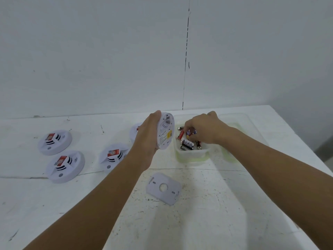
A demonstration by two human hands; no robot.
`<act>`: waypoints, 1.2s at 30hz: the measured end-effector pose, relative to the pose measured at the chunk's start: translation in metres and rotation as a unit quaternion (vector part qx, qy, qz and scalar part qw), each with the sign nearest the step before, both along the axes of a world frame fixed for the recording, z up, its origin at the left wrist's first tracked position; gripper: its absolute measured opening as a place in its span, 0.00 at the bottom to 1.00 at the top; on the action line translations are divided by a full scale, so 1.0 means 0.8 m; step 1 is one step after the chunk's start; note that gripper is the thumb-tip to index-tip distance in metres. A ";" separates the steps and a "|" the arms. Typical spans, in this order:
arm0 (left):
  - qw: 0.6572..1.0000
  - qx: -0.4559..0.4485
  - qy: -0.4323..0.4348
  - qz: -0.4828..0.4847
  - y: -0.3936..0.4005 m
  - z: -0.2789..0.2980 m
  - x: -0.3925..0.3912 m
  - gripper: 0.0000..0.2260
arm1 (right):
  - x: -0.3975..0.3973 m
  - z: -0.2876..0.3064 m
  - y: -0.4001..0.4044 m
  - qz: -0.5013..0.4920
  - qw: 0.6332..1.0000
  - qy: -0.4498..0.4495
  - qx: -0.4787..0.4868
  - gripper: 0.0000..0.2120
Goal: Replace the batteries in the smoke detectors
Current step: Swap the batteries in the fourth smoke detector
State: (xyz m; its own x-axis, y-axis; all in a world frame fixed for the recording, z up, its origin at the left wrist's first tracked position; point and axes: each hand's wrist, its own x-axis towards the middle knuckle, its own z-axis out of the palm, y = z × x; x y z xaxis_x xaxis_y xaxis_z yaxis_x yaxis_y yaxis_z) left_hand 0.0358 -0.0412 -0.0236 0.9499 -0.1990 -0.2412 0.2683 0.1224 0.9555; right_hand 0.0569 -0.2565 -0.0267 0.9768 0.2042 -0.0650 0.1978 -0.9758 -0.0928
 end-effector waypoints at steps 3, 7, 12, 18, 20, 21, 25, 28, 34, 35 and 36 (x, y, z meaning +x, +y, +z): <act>1.000 0.002 0.004 -0.001 -0.001 -0.002 0.003 0.19 | 0.002 -0.001 0.000 -0.012 1.000 -0.010 0.014 0.07; 1.000 0.002 0.003 0.002 -0.003 -0.004 0.003 0.19 | 0.004 0.004 0.003 -0.032 0.999 -0.028 0.006 0.10; 1.000 0.001 0.005 -0.001 -0.004 -0.003 0.002 0.19 | 0.004 0.005 0.006 -0.016 1.000 -0.010 0.000 0.12; 1.000 0.006 0.005 0.003 -0.003 -0.001 0.002 0.19 | 0.009 0.001 0.009 -0.045 0.993 -0.037 -0.099 0.12; 1.000 0.007 0.006 0.003 -0.003 -0.001 0.002 0.19 | 0.009 -0.001 0.009 -0.051 0.989 -0.028 -0.134 0.12; 1.000 0.008 0.008 0.004 -0.003 -0.002 0.002 0.19 | 0.009 -0.002 0.010 -0.051 0.988 -0.023 -0.145 0.13; 1.000 0.015 0.008 0.001 -0.002 -0.002 0.001 0.21 | 0.009 -0.006 0.013 -0.049 0.989 -0.011 -0.141 0.15; 1.000 0.012 0.013 0.004 -0.001 -0.002 0.001 0.19 | 0.010 -0.002 0.014 -0.038 0.991 -0.005 -0.125 0.16; 1.000 0.009 0.014 0.008 0.002 -0.004 0.001 0.22 | 0.013 -0.007 0.014 -0.032 0.995 0.009 -0.098 0.13; 1.000 0.009 0.014 0.008 0.001 -0.004 0.001 0.23 | 0.013 -0.008 0.015 -0.030 0.994 0.006 -0.101 0.13; 1.000 0.010 0.012 0.007 0.001 -0.004 0.001 0.23 | 0.013 -0.010 0.016 -0.029 0.994 0.002 -0.106 0.13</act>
